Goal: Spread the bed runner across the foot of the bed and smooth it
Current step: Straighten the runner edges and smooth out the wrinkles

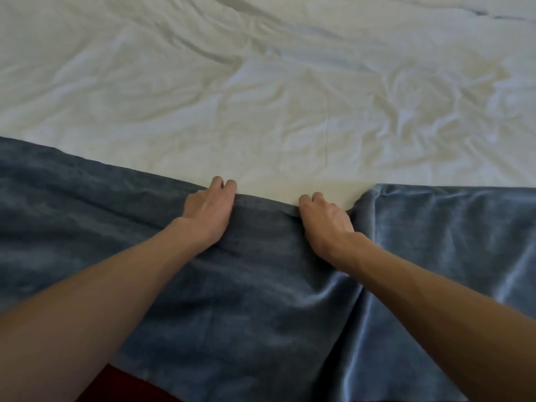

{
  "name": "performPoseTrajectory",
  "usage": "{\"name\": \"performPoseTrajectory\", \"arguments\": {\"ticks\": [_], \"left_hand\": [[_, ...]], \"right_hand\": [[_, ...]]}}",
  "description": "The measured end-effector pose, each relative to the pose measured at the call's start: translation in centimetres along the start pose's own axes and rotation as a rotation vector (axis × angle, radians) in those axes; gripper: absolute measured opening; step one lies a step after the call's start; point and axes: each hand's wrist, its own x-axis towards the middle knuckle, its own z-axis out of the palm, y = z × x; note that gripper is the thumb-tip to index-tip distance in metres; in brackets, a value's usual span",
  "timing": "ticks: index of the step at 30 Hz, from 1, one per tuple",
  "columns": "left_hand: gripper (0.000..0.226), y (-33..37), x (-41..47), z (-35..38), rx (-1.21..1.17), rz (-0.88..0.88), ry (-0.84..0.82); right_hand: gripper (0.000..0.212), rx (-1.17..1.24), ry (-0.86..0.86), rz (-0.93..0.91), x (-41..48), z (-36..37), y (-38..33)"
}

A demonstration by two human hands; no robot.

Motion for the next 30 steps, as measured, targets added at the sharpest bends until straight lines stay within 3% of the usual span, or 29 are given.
{"name": "performPoseTrajectory", "arguments": {"ticks": [3, 10, 15, 17, 19, 21, 24, 30], "left_hand": [[0.011, -1.3, 0.4, -0.1, -0.007, 0.014, 0.014], [0.016, -6.6, 1.3, -1.8, -0.067, -0.158, 0.091], [0.018, -8.3, 2.3, -2.1, -0.035, -0.236, 0.159], [0.023, -7.7, 2.5, -1.8, -0.064, -0.279, 0.153], [0.044, -6.9, 2.2, -1.1, -0.091, -0.298, 0.155], [0.067, -5.8, 1.2, -0.1, -0.075, -0.231, 0.200], [0.072, -3.5, -0.5, 1.7, -0.088, -0.065, 0.214], [0.076, -3.4, -0.4, 5.0, -0.008, -0.001, 0.055]], "right_hand": [[0.017, 0.027, 0.014, 0.022, 1.0, -0.3, -1.0], [0.035, 0.134, 0.079, -0.042, 5.2, -1.2, -5.9], [0.029, 0.252, 0.104, -0.024, 7.4, -0.4, -7.1], [0.022, 0.320, 0.094, -0.060, 7.5, 0.2, -6.7], [0.035, 0.368, 0.081, -0.116, 7.0, 0.7, -6.3], [0.044, 0.321, 0.154, -0.160, 6.2, 0.8, -5.9], [0.048, 0.079, 0.299, -0.123, 5.1, 1.5, -5.1], [0.072, -0.012, 0.094, -0.033, 5.0, 4.5, -3.3]]}}
